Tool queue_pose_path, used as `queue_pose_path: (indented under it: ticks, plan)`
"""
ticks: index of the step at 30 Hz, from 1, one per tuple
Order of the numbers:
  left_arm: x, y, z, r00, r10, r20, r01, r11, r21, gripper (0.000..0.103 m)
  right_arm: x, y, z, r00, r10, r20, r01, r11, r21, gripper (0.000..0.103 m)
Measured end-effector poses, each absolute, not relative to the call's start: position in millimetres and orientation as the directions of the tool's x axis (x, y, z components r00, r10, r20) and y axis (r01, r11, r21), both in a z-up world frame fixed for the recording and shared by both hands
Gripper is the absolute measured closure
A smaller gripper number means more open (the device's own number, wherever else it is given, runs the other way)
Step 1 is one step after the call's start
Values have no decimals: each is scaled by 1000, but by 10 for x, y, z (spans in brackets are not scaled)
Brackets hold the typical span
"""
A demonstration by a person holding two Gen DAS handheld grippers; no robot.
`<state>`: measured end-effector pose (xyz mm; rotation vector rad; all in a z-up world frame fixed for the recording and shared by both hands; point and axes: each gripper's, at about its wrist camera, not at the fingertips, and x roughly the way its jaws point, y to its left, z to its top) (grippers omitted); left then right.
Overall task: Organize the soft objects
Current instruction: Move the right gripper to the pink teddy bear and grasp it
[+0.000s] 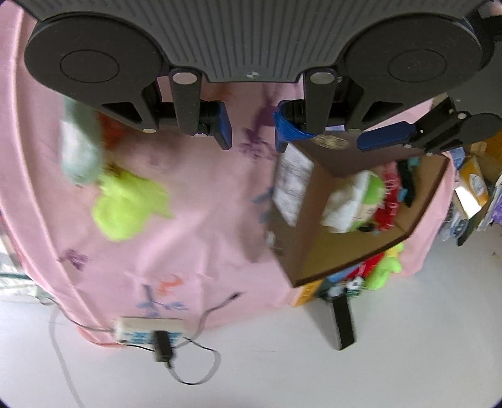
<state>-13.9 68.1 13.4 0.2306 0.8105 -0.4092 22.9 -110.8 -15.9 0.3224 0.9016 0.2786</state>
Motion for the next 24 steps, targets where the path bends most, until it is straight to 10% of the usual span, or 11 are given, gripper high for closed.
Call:
queue_pose_path:
  ticks: [24]
  plan:
    - [490,-66,-536,394,-463,-794,571,800,-184,37,655,-1642,-667,478,374,-794,-47,914,403,88]
